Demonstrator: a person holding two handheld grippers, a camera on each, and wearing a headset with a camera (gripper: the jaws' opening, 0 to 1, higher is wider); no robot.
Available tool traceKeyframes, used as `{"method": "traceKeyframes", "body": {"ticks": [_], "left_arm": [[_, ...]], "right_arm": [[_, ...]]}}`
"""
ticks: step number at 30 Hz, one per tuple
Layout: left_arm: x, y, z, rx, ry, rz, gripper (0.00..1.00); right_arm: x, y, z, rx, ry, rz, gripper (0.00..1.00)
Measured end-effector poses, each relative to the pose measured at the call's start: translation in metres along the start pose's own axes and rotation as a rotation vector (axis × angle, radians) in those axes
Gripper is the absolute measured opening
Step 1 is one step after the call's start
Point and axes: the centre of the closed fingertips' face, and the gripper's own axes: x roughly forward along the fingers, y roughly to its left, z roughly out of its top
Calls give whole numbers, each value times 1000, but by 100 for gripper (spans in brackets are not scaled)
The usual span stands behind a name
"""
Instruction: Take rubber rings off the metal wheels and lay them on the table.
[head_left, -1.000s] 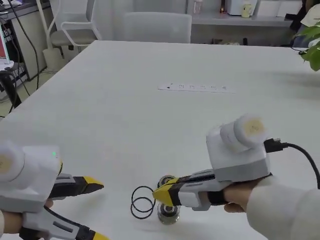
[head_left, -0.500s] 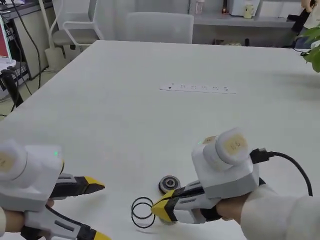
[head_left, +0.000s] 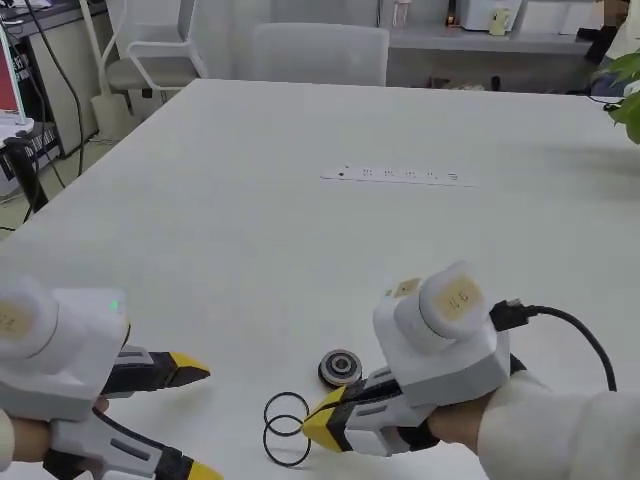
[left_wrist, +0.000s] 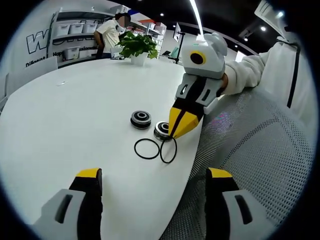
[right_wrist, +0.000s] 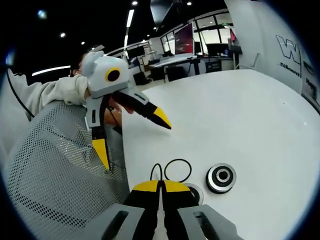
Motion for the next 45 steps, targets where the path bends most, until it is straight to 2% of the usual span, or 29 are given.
{"method": "traceKeyframes", "body": {"ticks": [4,22,33,45], "left_arm": [[0,0,-1,2,4,-1,83],[0,-1,-1,2,7,0,82],[0,-1,-1,-1,8,1,82],[0,-1,-2,-2,10,2,82]], "right_arm": [[1,0,-3,-4,16,-2,0],[-1,-3,3,-84,5,-29,7],[-12,-17,13,-43,-47,-58,9],[-25,-27,31,-18,-151,-80,12]]}}
